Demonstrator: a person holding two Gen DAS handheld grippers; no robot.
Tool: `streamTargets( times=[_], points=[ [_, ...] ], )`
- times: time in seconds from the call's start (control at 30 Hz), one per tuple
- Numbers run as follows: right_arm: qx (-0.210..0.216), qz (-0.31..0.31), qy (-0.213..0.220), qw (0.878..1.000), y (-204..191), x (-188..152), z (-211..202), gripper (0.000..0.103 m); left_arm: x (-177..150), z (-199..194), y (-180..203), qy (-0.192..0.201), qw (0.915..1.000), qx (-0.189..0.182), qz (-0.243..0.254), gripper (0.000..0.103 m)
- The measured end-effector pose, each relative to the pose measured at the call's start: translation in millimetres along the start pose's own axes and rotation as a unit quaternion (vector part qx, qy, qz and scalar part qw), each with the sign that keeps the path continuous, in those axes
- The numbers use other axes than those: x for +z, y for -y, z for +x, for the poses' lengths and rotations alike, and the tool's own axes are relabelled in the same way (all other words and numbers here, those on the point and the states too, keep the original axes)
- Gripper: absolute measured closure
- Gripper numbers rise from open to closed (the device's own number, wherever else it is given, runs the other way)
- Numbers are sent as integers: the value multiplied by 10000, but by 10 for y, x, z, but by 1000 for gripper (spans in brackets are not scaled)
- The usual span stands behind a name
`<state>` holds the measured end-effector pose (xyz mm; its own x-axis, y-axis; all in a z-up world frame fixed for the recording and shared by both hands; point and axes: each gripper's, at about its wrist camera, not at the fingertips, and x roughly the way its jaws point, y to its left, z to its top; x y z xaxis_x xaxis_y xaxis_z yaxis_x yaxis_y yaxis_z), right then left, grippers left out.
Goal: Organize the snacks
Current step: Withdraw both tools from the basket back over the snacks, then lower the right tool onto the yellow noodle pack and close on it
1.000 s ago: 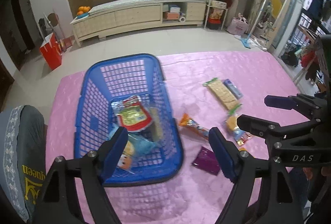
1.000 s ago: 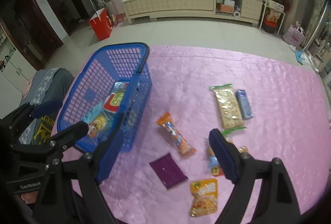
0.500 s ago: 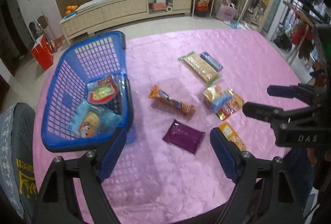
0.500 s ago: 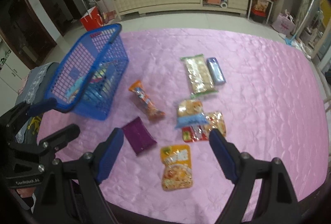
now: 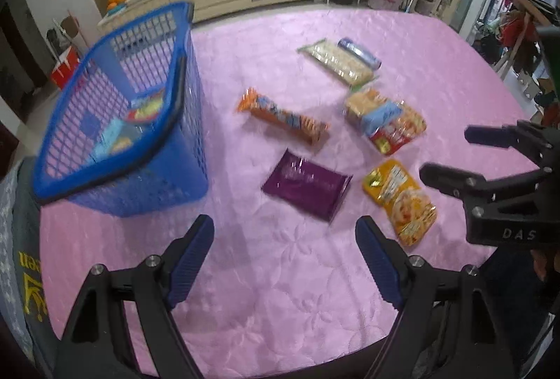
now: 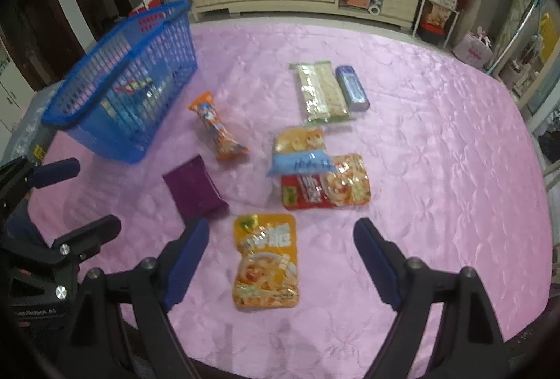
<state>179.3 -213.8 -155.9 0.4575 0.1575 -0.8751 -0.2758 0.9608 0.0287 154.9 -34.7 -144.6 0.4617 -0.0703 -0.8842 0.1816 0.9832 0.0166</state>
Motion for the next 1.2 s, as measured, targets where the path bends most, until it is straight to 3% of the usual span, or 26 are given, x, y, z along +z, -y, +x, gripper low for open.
streamTargets(
  times=[0.1,0.57,0.7,0.8,0.87,1.1,1.13,1.2],
  points=[
    [65,-5,-445,9990,2,-77,190,15,-68,125,-23,-91,9999,34,-109,22],
    [177,-184,-823,9963,-56,-218,729,16,-187,472,-162,-430,9980,-198,-410,22],
    [-84,-544,-727,9958,-162,-227,773,21,-218,543,-195,-499,9976,-245,-416,22],
    [-73,-585,-722,9956,-208,-260,749,33,-239,565,-234,-512,9970,-295,-490,22],
    [-38,-698,-726,9949,-264,-269,720,50,-243,555,-255,-504,9968,-331,-525,22],
    [-6,-840,-563,9949,-373,-348,648,59,-235,526,-244,-537,9960,-402,-598,22],
    [11,-819,-531,9952,-369,-347,620,65,-229,524,-236,-541,9957,-416,-622,22],
    [175,-693,-428,9965,-324,-336,525,90,-208,536,-205,-543,9952,-470,-671,22]
  ],
)
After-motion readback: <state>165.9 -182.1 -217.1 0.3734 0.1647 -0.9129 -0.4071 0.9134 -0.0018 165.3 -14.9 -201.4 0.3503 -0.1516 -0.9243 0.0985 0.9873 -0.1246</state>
